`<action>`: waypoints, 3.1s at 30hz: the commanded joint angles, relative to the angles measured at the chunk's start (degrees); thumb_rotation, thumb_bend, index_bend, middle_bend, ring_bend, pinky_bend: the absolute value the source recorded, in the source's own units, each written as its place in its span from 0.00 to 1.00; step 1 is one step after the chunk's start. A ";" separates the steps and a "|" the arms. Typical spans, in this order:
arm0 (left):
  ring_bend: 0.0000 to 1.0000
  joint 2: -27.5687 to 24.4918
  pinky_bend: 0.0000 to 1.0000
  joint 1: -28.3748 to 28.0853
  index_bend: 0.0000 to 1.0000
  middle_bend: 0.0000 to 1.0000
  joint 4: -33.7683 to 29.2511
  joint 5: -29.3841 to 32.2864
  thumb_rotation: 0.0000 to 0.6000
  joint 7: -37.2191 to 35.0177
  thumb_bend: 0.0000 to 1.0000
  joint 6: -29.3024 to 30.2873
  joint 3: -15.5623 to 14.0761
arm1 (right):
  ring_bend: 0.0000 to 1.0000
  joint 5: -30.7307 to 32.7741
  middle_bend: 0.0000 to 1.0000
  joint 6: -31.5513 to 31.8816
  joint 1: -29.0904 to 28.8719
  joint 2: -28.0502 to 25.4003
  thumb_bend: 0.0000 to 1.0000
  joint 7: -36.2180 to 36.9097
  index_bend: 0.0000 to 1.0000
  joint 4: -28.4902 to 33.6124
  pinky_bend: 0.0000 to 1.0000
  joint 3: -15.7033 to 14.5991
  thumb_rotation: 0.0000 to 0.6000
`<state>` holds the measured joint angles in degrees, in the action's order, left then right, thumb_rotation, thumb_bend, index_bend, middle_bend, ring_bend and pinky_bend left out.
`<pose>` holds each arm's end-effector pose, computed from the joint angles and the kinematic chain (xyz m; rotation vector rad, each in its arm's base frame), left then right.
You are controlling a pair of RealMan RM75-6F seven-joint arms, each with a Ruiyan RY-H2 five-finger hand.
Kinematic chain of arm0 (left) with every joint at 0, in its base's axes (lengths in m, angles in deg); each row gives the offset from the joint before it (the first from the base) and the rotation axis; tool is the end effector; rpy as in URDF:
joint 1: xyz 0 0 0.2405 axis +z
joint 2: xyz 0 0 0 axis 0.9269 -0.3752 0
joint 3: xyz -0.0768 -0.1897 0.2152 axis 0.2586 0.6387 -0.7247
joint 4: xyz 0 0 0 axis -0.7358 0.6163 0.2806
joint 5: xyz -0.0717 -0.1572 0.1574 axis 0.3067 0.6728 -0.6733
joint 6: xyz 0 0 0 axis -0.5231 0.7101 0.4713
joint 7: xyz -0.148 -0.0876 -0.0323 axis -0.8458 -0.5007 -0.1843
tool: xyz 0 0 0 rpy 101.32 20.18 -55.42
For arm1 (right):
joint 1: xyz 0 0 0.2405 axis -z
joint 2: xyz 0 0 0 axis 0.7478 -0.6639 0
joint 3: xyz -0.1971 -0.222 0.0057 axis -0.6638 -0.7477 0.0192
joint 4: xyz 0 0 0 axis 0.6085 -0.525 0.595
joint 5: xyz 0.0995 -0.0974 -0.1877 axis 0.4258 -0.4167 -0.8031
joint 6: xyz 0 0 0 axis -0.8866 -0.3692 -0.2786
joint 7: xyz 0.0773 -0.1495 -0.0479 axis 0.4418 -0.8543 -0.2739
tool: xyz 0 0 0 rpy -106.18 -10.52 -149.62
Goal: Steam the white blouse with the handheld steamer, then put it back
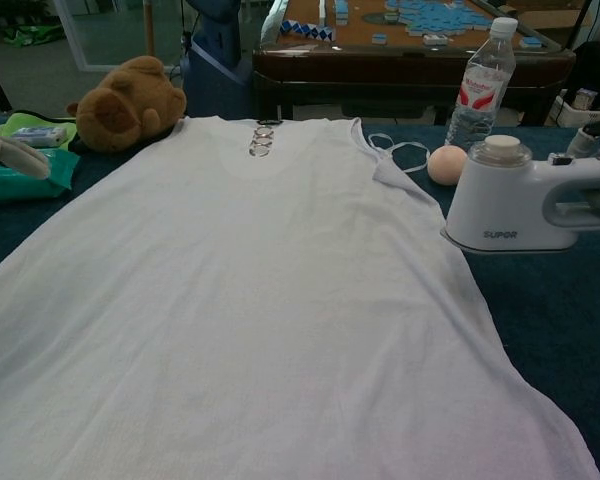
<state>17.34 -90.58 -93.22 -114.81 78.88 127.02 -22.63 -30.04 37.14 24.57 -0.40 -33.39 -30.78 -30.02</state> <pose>-0.2600 0.2869 0.0948 -1.9537 -0.8856 -0.9760 -0.3294 -0.3594 0.0422 1.4980 -1.0396 1.3316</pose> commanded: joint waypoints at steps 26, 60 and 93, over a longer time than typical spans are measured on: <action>0.12 9.51 0.00 -11.61 0.13 0.10 4.92 -1.31 0.88 3.02 0.14 -15.76 -6.55 | 0.78 0.19 0.89 -13.38 -13.46 -1.12 0.49 -22.10 0.93 15.98 0.69 2.39 1.00; 0.08 11.70 0.00 -13.46 0.12 0.05 5.01 3.75 0.71 6.59 0.14 -18.22 -9.16 | 0.78 -4.56 0.87 -10.94 -18.42 15.03 0.49 -16.40 0.93 -6.41 0.69 -2.50 1.00; 0.08 11.13 0.00 -13.13 0.12 0.05 3.85 4.43 0.84 8.53 0.14 -16.31 -10.22 | 0.77 -9.47 0.86 -10.69 -20.39 17.69 0.49 -17.33 0.93 -10.39 0.69 -8.60 1.00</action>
<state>28.47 -103.70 -89.36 -110.38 87.40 110.71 -32.85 -39.58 26.28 3.98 17.55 -50.69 -41.14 -38.51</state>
